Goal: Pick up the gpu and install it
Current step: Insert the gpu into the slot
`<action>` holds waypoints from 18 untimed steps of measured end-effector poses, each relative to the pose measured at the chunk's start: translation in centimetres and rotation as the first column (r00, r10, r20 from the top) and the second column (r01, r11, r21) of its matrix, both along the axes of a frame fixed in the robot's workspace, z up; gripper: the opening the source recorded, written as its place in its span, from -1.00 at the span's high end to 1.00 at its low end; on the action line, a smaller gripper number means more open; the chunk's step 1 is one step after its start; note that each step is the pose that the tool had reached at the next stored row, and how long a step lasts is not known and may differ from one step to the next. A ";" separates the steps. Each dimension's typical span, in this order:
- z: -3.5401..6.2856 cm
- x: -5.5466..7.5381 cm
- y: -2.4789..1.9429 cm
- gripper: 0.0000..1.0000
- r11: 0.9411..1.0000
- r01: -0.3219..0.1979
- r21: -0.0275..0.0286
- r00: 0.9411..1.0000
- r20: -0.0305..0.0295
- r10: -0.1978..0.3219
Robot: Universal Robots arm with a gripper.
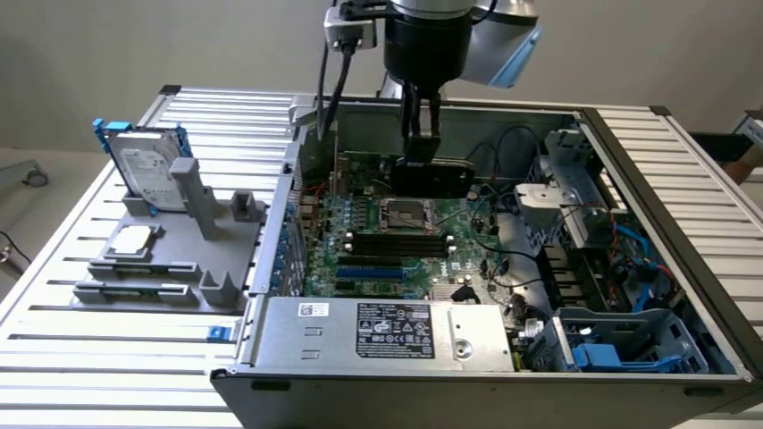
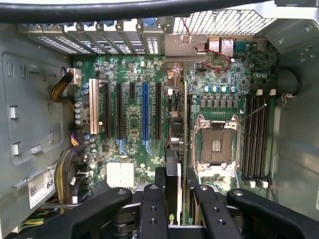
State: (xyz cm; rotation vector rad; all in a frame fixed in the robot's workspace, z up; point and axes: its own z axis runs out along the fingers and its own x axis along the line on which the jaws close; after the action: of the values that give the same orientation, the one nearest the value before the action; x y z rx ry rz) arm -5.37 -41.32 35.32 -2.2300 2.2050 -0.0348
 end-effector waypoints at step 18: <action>-1.79 -1.2 -2.26 0.47 1.000 -0.006 0.001 1.000 0.001 0.006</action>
State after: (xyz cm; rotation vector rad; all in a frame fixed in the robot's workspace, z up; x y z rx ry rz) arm -6.55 -43.58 33.52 -2.2359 2.1969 -0.0337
